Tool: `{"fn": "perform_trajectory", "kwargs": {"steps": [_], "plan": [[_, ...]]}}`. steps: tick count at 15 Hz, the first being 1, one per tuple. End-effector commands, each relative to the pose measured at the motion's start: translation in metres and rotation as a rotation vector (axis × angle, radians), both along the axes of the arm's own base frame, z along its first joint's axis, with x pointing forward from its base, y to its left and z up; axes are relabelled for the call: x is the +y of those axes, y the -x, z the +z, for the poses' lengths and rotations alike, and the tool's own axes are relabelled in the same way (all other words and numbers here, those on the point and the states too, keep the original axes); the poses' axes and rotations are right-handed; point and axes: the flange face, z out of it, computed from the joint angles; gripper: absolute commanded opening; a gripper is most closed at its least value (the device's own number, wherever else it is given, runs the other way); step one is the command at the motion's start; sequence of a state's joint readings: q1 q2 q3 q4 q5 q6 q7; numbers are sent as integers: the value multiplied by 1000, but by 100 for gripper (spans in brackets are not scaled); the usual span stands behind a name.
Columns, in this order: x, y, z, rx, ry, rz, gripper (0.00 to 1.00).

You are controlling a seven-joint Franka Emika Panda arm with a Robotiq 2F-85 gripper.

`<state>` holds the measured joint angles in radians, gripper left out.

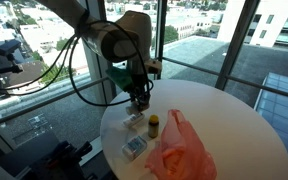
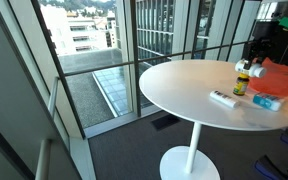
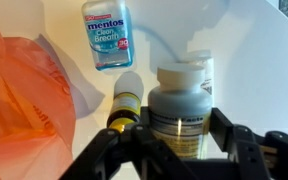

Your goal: Remove the white bottle from the plastic

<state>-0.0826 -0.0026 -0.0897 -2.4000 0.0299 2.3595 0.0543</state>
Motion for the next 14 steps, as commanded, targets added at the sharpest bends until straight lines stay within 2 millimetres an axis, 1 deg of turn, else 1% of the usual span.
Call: {"fn": "perform_trajectory", "kwargs": {"steps": [1,8,11,14], "plan": [[-1,-1,-22,33,-8,45,35],[-16,-6,-76,60,-1,77,35],[-23,-7,-93,57,8,77,35],[-29,-8,-104,59,13,68,35]]}}
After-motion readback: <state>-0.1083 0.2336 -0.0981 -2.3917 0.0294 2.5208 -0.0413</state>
